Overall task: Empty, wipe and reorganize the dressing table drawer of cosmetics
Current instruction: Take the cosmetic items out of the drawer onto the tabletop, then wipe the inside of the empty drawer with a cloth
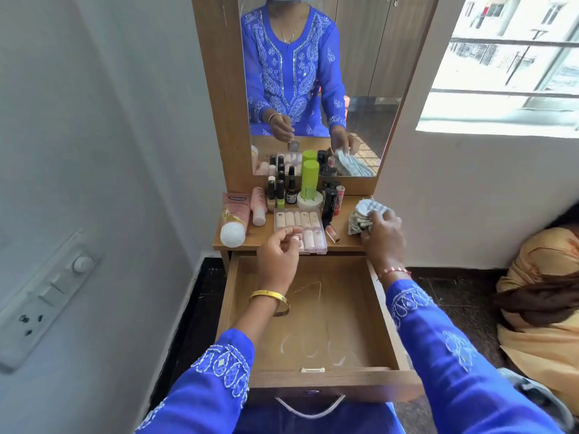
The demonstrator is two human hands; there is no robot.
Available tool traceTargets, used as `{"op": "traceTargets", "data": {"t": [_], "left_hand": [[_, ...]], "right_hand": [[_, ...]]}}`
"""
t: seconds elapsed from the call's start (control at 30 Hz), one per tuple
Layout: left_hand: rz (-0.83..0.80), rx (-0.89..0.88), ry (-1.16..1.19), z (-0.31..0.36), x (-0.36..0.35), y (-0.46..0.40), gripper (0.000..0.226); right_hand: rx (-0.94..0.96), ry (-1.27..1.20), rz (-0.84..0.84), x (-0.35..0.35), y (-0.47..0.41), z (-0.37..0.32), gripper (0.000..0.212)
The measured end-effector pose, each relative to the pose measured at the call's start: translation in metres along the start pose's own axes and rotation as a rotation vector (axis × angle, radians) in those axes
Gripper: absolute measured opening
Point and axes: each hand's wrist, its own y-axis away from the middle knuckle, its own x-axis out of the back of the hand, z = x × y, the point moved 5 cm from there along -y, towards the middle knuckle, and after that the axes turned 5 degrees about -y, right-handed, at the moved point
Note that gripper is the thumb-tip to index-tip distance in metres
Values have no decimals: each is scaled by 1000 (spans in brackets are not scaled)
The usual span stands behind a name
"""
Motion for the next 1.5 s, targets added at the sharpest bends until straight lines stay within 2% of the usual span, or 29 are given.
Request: {"op": "traceTargets", "data": {"t": [0.17,0.27,0.4,0.47,0.57,0.67,0.77,0.83,0.9,0.97,1.03,1.07,1.13,1.2,1.23,1.27,1.4,1.5], "left_hand": [[-113,161,127,-18,-5,17,17],[-232,274,237,-15,-14,28,22],[-352,375,275,-10,-20,38,28],[-316,435,348,-12,-17,40,20],[-215,435,334,-20,-3,39,14],[-213,385,301,-25,10,44,11],[-382,286,223,-24,11,58,13],[-560,254,239,-25,4,71,18],[-638,311,288,-35,2,76,21],[-580,362,267,-49,8,72,23],[-422,357,194,-64,20,61,25],[-332,341,157,-69,27,56,24],[-183,293,89,-78,41,46,21],[-91,254,11,-87,50,38,18],[-66,242,-28,-91,53,36,18],[-49,235,-63,-94,56,35,18],[10,213,-127,-99,61,36,17],[61,178,-172,-94,66,39,16]], "right_hand": [[42,-224,271,20,54,-20,35],[154,-300,338,20,91,-39,36],[320,-309,268,14,128,-62,33],[391,-293,199,10,140,-69,32],[448,-378,40,4,148,-70,36],[298,-661,-135,-8,148,-61,51],[-69,-1118,-330,-26,148,-56,69],[-324,-1353,-457,-35,151,-54,51],[-522,-1446,-487,-40,153,-45,32],[-616,-1388,-445,-45,155,-31,31],[-585,-1153,-440,-52,149,-16,38],[-526,-966,-483,-55,145,-10,45],[-328,-451,-720,-63,143,-7,61],[-68,65,-933,-75,153,-10,61],[57,198,-975,-82,159,-16,58],[159,239,-996,-89,165,-25,55],[543,151,-1107,-115,188,-71,47],[674,256,-1087,-132,185,-82,49]]}}
